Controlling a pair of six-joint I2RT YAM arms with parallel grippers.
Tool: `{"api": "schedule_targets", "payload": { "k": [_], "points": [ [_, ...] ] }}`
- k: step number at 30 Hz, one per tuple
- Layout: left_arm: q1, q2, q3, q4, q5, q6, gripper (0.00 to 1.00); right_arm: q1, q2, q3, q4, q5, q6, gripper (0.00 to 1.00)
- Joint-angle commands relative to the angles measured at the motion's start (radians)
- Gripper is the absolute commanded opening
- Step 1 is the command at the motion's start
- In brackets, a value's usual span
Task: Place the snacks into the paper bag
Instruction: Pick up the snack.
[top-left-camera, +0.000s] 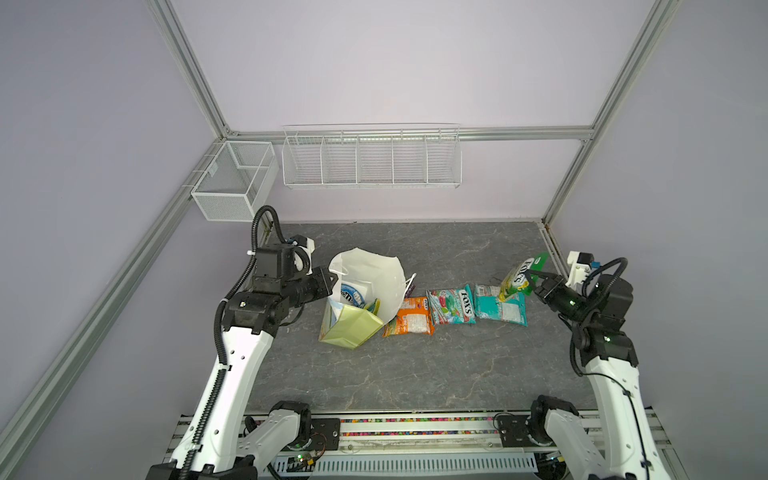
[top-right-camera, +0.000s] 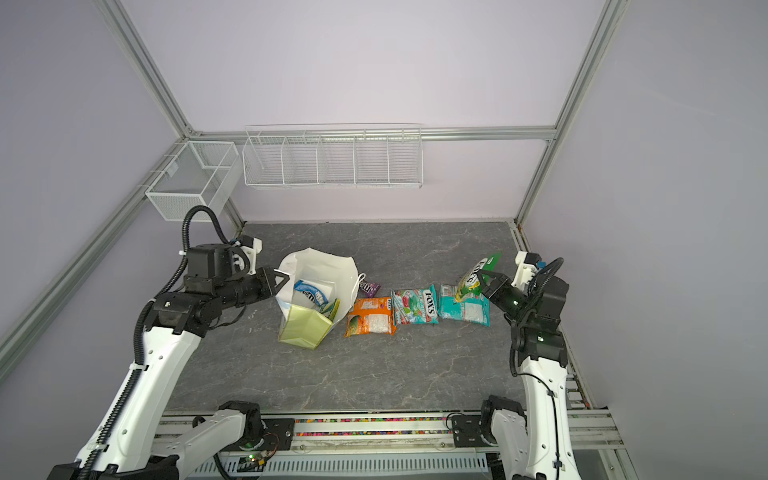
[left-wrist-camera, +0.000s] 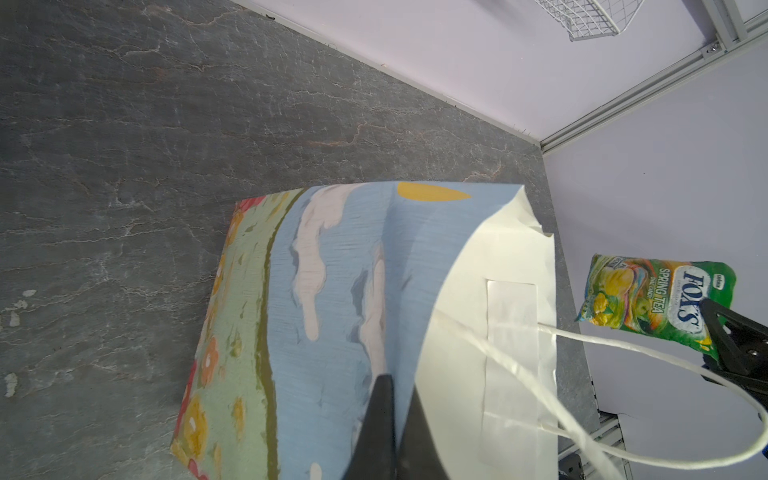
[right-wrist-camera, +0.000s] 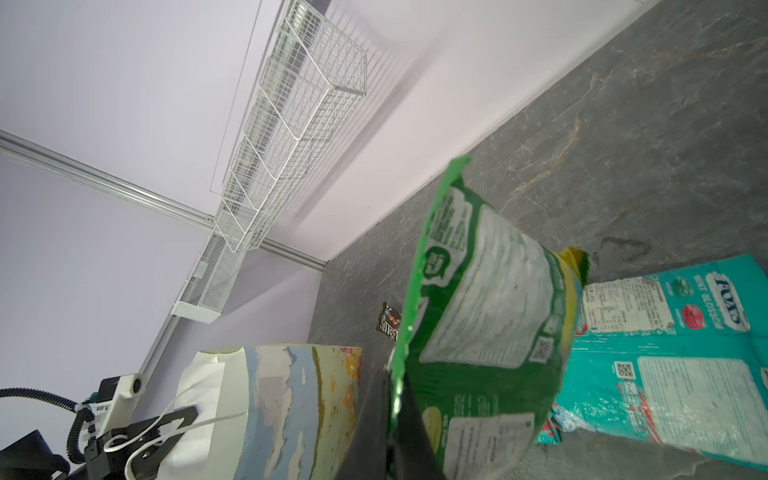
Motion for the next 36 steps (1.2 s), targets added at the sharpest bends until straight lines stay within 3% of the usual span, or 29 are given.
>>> {"api": "schedule_targets", "payload": {
  "k": [1, 20, 36],
  "points": [
    [-0.006, -0.023, 0.036, 0.023, 0.007, -0.017, 0.00, 0.014, -0.018, 0.057, -0.030, -0.006, -0.049, 0.07],
    [-0.027, -0.012, 0.044, 0.031, -0.010, -0.024, 0.00, 0.145, -0.016, 0.179, -0.117, -0.006, -0.132, 0.06],
    [-0.029, -0.017, 0.038, 0.040, 0.001, -0.012, 0.00, 0.290, 0.075, 0.237, -0.131, -0.004, -0.159, 0.07]
  ]
}}
